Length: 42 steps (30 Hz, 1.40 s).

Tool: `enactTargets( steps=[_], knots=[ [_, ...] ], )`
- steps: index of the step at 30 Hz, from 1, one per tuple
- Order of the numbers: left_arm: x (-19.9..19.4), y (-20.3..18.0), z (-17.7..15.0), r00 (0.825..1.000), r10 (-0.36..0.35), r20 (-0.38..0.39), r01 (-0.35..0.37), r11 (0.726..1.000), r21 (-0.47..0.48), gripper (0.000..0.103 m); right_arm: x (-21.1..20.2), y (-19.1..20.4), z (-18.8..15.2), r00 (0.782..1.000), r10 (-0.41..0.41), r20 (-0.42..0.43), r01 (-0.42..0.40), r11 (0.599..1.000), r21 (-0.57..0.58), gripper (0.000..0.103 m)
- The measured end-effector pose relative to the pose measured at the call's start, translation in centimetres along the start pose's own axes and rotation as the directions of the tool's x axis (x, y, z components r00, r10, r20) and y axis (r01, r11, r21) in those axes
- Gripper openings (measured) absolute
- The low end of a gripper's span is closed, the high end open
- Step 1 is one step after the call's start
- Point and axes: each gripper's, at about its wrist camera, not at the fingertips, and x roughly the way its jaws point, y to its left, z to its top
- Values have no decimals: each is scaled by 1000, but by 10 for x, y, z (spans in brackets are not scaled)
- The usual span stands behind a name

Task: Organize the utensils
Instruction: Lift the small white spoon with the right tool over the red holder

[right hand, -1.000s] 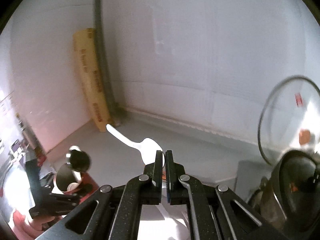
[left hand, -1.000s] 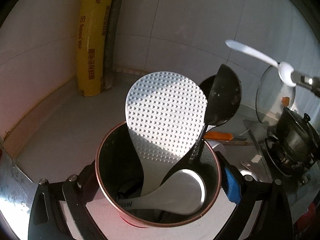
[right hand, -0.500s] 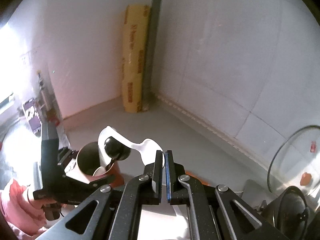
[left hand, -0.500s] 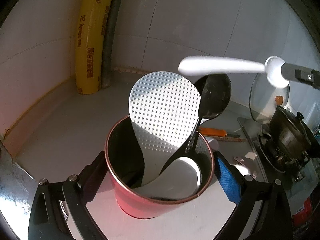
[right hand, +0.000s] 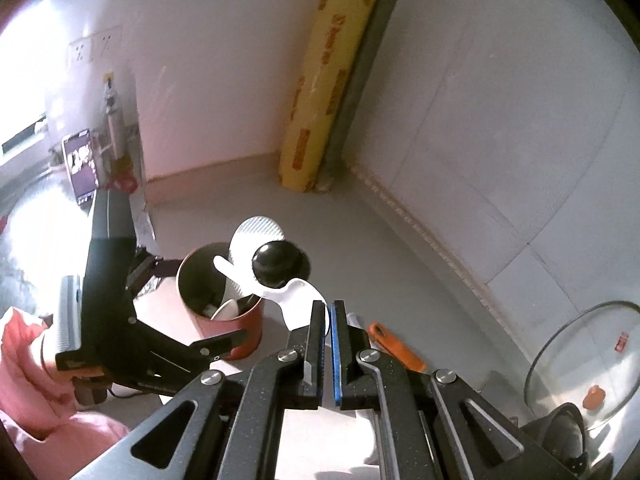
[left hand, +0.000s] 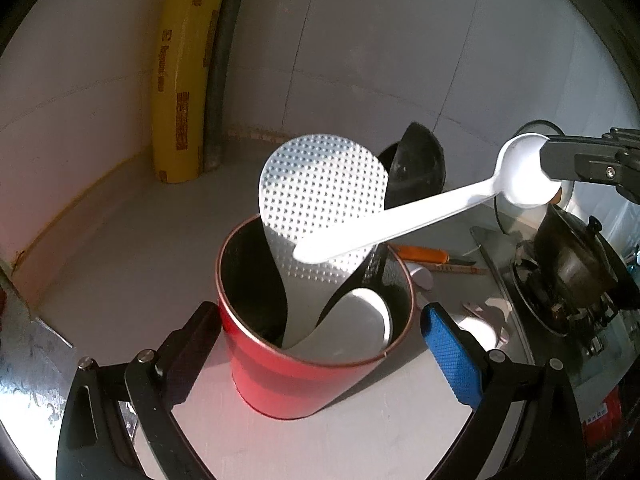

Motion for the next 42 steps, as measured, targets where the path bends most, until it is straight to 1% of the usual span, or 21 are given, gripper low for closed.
enactTargets(
  steps=[4,12,18,23,30,38,42],
  knots=[
    [1,1,-3,1000,-5,-16,5,1000,-3,100,5,8,2,1000,7,-21,-8,1000,-20,3],
    [-1,5,-4,999,-42,-17,42,999,-8,100,16,24,7,998,4,-64,-8,998,-66,3],
    [-3,11,-4,998,-68,-14,67,997,-27,100,26,37,10,995,-37,-90,27,993,-115,3],
    [1,10,-6,996,-82,-33,81,997,-20,100,33,41,12,994,-27,-107,15,994,-109,3],
    [2,8,-6,995,-89,-41,88,996,-6,100,40,52,18,993,-2,-119,-12,993,-121,4],
    [1,6,-8,995,-89,-51,89,996,12,100,53,65,21,991,40,-127,-55,991,-123,5],
    [1,6,-9,994,-89,-58,91,996,19,100,59,66,22,990,66,-127,-79,992,-102,6]
  ],
)
